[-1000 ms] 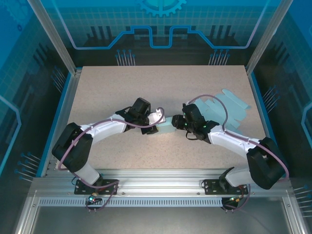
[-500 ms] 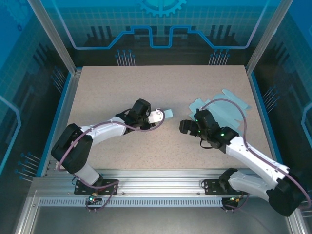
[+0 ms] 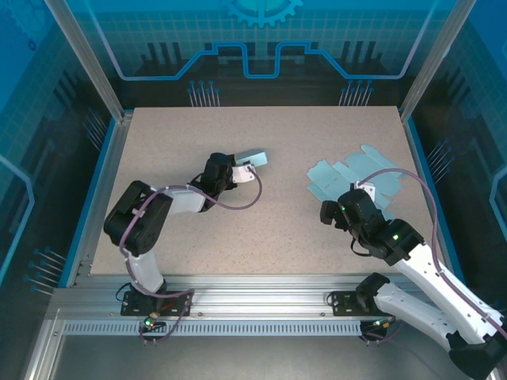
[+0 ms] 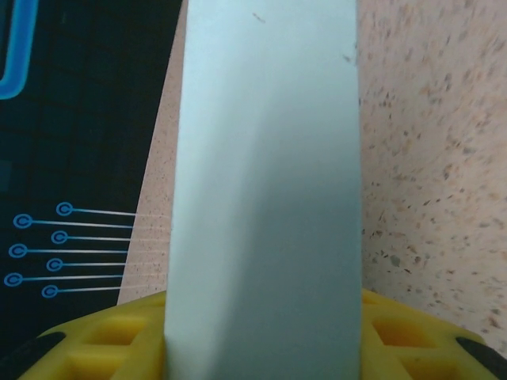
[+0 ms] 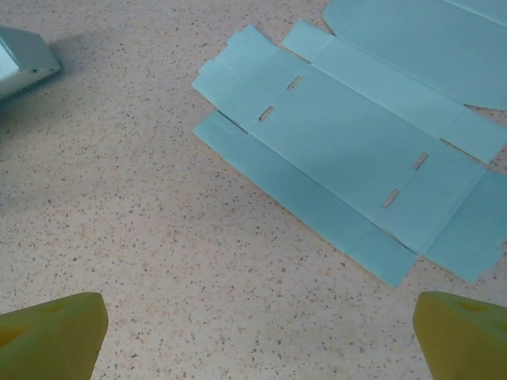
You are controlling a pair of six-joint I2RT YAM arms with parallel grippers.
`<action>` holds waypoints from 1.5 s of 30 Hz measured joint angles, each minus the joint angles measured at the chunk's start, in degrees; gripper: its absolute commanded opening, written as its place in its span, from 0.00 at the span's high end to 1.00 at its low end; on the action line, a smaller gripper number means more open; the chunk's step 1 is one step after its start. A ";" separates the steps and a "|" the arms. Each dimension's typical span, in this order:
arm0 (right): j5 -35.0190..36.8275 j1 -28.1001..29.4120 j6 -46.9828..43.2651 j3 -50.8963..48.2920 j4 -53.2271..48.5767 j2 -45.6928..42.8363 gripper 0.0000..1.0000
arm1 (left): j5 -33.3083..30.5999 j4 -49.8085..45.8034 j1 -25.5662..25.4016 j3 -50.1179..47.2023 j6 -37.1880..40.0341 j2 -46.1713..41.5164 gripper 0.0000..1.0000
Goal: Fold the paper box
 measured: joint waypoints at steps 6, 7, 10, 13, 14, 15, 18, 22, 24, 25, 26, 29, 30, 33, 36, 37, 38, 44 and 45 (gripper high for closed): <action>2.21 -0.02 0.70 0.02 -2.45 -1.38 0.00 | 0.22 7.45 1.46 0.98 5.18 5.07 0.63; 2.45 -0.02 0.72 0.02 -2.75 -1.44 0.00 | 0.26 8.20 1.90 1.18 5.60 5.62 0.62; 3.04 -0.31 0.92 0.02 -3.50 -1.38 0.00 | 0.57 10.14 3.54 1.51 6.64 6.95 0.59; 3.13 -1.36 0.98 0.02 -3.65 -0.72 0.00 | 0.68 11.69 5.18 1.53 7.23 7.82 0.41; 2.99 -1.95 1.07 0.02 -3.63 -0.33 0.00 | 0.66 11.63 5.70 1.51 7.65 8.11 0.30; 2.84 -2.60 1.07 0.04 -3.61 0.07 0.00 | 0.68 11.67 6.12 1.51 8.17 8.57 0.28; 1.31 -5.49 0.98 0.04 -3.15 1.92 0.00 | 0.59 12.63 7.06 1.42 8.48 9.79 0.20; -2.12 -10.16 0.31 0.04 -1.42 4.33 0.00 | -0.28 15.13 7.06 1.38 9.77 9.79 0.01; -3.89 -12.57 -0.44 0.04 -0.09 5.53 0.00 | -0.96 17.03 7.04 0.79 9.73 9.77 0.01; -4.81 -13.92 -0.79 0.11 0.52 6.34 0.00 | -1.22 18.27 7.04 0.13 9.77 9.70 0.01; -5.95 -15.37 -1.27 0.33 0.92 7.50 0.00 | -1.53 19.37 6.91 -0.79 9.75 9.40 0.01; -8.31 -19.58 -2.71 1.66 1.84 12.04 0.00 | -2.97 20.22 6.36 -3.89 9.60 6.99 0.01; -8.94 -20.79 -3.13 2.05 2.23 13.46 0.00 | -3.56 20.20 6.05 -4.87 9.55 5.92 0.01; -12.70 -26.45 -4.90 2.58 4.17 17.94 0.00 | -5.40 20.20 4.46 -7.04 8.94 1.38 0.01; -16.98 -33.94 -6.43 2.69 6.40 22.58 0.00 | -7.34 20.31 2.54 -8.02 7.28 -4.04 0.01; -18.27 -36.46 -6.93 2.73 7.21 24.22 0.00 | -8.31 20.44 1.86 -8.44 6.40 -6.19 0.01; -19.54 -39.17 -7.43 2.84 8.00 26.03 0.00 | -9.29 20.68 1.22 -8.98 5.33 -8.15 0.01; -23.37 -50.84 -10.73 6.62 10.10 35.30 0.00 | -17.20 17.92 -1.64 -11.98 -4.76 -18.91 0.01; -23.52 -52.00 -11.19 7.34 10.21 36.48 0.00 | -18.25 16.02 -1.77 -11.98 -7.28 -20.74 0.01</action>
